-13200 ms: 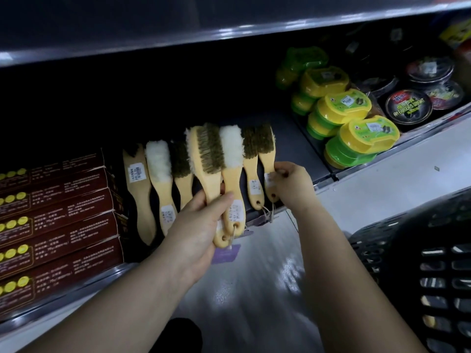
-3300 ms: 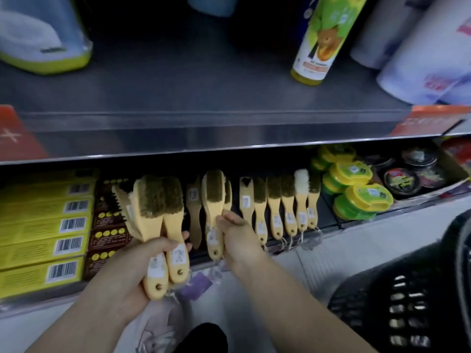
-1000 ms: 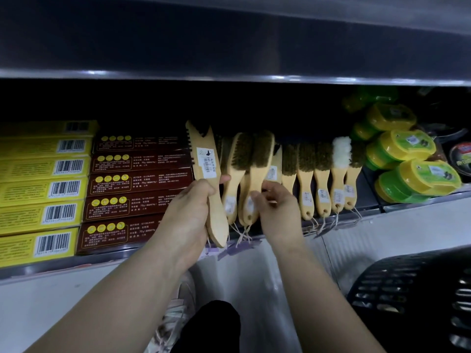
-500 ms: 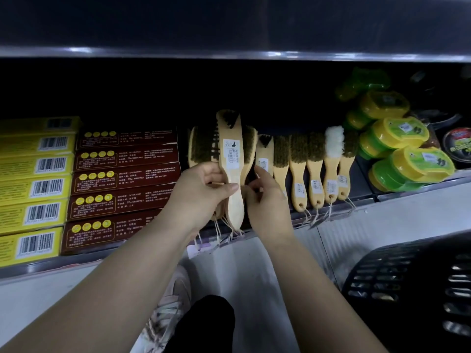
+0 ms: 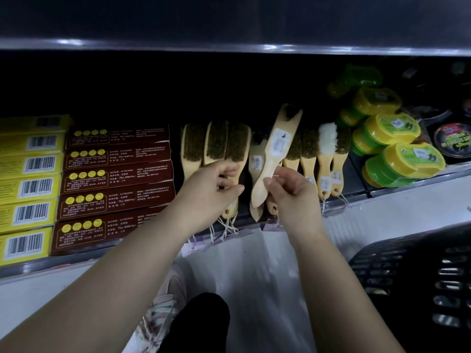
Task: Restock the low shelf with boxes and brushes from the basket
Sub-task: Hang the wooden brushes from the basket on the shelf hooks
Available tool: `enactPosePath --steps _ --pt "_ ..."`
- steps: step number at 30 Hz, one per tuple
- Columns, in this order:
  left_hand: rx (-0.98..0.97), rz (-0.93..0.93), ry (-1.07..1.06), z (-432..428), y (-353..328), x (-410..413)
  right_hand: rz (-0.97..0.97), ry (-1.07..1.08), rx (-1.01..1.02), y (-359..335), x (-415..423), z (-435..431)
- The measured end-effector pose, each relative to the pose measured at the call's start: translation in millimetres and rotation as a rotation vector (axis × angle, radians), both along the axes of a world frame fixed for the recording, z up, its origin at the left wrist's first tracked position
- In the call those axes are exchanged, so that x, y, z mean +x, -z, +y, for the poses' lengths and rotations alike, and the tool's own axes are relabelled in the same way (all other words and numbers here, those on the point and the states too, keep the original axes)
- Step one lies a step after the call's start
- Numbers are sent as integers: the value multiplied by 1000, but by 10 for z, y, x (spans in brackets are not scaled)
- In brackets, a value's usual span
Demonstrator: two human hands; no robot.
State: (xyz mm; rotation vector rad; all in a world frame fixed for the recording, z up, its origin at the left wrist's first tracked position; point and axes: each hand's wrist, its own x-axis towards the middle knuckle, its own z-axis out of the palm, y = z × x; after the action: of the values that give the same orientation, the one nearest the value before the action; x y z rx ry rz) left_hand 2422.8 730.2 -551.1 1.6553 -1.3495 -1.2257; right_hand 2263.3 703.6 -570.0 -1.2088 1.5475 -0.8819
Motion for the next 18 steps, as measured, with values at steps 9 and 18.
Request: enactPosePath --steps 9,18 --pt "82 -67 57 82 114 -64 429 -105 25 122 67 -25" --pt "13 -51 121 186 -436 -281 643 -330 -60 -873 -199 13"
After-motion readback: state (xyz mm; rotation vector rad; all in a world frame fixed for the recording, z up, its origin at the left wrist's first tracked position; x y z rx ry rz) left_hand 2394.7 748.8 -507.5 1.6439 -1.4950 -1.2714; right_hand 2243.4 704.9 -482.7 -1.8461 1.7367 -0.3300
